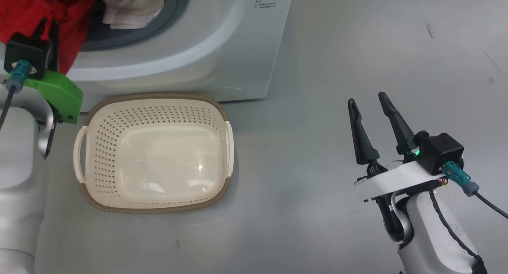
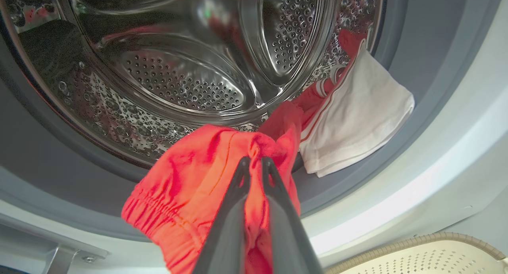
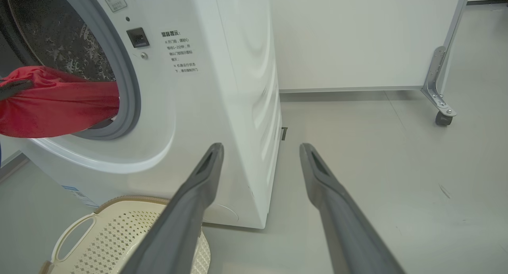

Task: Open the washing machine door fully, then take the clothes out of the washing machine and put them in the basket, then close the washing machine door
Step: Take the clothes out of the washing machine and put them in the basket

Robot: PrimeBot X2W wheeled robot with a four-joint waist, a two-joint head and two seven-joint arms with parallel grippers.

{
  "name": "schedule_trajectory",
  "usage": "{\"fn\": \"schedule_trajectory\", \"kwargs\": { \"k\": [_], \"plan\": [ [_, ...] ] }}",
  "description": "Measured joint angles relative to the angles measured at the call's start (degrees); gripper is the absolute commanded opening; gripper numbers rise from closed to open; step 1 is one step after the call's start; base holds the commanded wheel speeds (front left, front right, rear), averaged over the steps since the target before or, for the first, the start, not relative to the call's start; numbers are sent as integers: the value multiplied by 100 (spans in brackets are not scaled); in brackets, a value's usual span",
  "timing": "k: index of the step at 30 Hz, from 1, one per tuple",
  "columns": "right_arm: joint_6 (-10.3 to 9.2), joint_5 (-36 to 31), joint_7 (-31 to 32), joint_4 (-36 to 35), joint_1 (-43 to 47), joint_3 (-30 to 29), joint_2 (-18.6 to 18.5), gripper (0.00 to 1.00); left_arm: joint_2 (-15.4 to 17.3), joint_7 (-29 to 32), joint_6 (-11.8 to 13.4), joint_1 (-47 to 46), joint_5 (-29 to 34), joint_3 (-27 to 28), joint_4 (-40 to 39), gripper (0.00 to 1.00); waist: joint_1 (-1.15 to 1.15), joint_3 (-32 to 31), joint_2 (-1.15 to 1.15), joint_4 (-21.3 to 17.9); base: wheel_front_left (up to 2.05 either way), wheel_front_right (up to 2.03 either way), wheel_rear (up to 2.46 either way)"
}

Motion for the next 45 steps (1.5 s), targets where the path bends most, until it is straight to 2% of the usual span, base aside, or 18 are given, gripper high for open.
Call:
{"fn": "schedule_trajectory", "kwargs": {
  "k": [9,15,22,36,45],
  "plan": [
    [46,-49,0,101,256,-137,0,100,-144,-307,-91,660,-160,-29,-152,0,0,-525,0,265,0,0,0],
    [49,-49,0,113,346,-140,0,100,-234,-393,-32,1050,-248,1,-539,0,0,-859,0,410,0,0,0],
    [51,-62,0,132,510,-204,1,100,-323,-459,145,1352,-281,68,-1283,0,0,-1170,0,528,0,0,0],
    [99,-62,0,127,606,-188,1,100,-364,-485,260,1830,-455,358,-3136,0,0,-1412,0,603,0,0,0],
    [101,-57,0,118,633,-101,2,100,-370,-463,254,2674,-560,241,-3144,0,0,-1434,0,557,0,0,0]
  ]
}}
